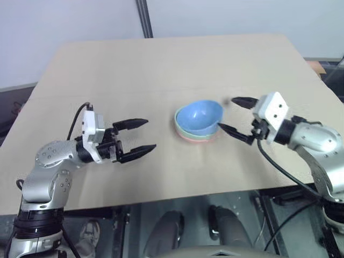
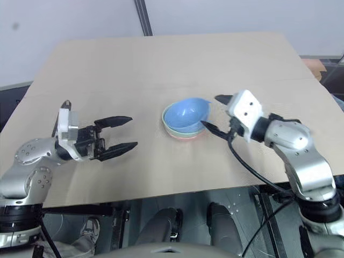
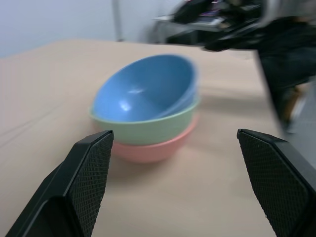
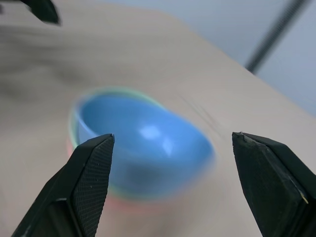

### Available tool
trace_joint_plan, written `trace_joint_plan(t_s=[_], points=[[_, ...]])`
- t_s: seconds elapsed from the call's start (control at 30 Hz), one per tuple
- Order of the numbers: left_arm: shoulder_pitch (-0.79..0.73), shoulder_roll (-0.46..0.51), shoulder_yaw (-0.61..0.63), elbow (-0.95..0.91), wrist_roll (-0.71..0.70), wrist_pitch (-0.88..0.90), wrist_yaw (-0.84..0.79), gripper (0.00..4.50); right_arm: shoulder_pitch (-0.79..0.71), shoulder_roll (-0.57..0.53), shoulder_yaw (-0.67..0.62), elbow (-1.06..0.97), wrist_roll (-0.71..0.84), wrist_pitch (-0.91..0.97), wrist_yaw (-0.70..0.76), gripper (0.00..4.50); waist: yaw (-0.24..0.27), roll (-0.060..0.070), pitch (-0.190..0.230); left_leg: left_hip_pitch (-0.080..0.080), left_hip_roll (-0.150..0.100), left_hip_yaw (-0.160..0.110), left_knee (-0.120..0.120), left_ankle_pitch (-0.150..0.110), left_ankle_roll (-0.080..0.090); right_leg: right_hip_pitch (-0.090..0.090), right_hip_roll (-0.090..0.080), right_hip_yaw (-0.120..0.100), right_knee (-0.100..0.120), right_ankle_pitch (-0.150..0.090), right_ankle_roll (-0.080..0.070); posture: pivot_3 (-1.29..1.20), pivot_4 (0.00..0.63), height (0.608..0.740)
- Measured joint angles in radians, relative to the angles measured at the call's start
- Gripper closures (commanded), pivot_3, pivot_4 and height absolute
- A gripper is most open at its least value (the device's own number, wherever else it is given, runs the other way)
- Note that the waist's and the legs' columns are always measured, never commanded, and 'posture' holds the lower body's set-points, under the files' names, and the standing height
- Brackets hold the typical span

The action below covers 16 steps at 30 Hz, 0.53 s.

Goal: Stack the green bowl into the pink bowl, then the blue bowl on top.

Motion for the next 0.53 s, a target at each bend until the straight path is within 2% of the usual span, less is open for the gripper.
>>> trace_joint_plan(t_s=[0.03,0.07,0.1,0.23,0.43,0.53], points=[[0.008,-0.004,0.000,-0.002,0.004,0.005,0.022,0.25,0.034,-0.009,-0.028,0.000,0.015,0.004,0.003,0.52,0.001,0.000,0.000,0.000,0.000,0.000,0.000,0.000,0.000,0.000,0.000,0.000,0.000,0.000,0.000,0.00,0.150,0.740],[0.013,-0.005,0.001,-0.003,0.008,0.011,0.041,0.25,0.060,-0.016,-0.057,0.000,0.027,0.011,0.005,0.00,0.001,0.000,0.000,0.000,0.000,0.001,0.000,0.000,0.001,0.000,0.000,0.000,0.000,0.000,0.000,0.00,0.150,0.740],[0.017,-0.005,0.001,-0.005,0.014,0.015,0.057,0.12,0.085,-0.021,-0.092,0.000,0.044,0.013,0.008,0.00,0.002,0.000,0.000,0.000,0.000,0.001,0.000,-0.001,0.001,0.000,0.000,0.000,0.000,0.000,0.000,0.00,0.150,0.740],[0.078,-0.002,0.035,-0.016,0.011,0.037,0.082,0.12,0.229,-0.061,-0.229,0.016,0.071,-0.004,0.028,0.00,0.006,0.000,0.000,0.001,0.001,0.001,0.000,-0.001,0.001,0.001,0.001,-0.002,0.000,0.000,0.000,0.00,0.150,0.740],[0.130,0.015,0.081,-0.047,0.068,0.043,0.182,0.12,0.322,-0.078,-0.355,0.007,0.136,-0.022,0.059,0.00,0.008,0.000,0.000,0.002,0.001,0.002,0.000,-0.001,0.001,0.002,0.001,-0.002,0.000,-0.003,0.004,0.00,0.150,0.740],[0.165,0.015,0.121,-0.073,0.054,0.057,0.203,0.12,0.352,-0.100,-0.396,0.000,0.166,-0.022,0.076,0.00,0.008,0.000,0.000,0.002,0.001,0.002,0.000,-0.001,0.001,0.002,0.001,-0.001,0.000,-0.003,0.004,0.00,0.150,0.740]])
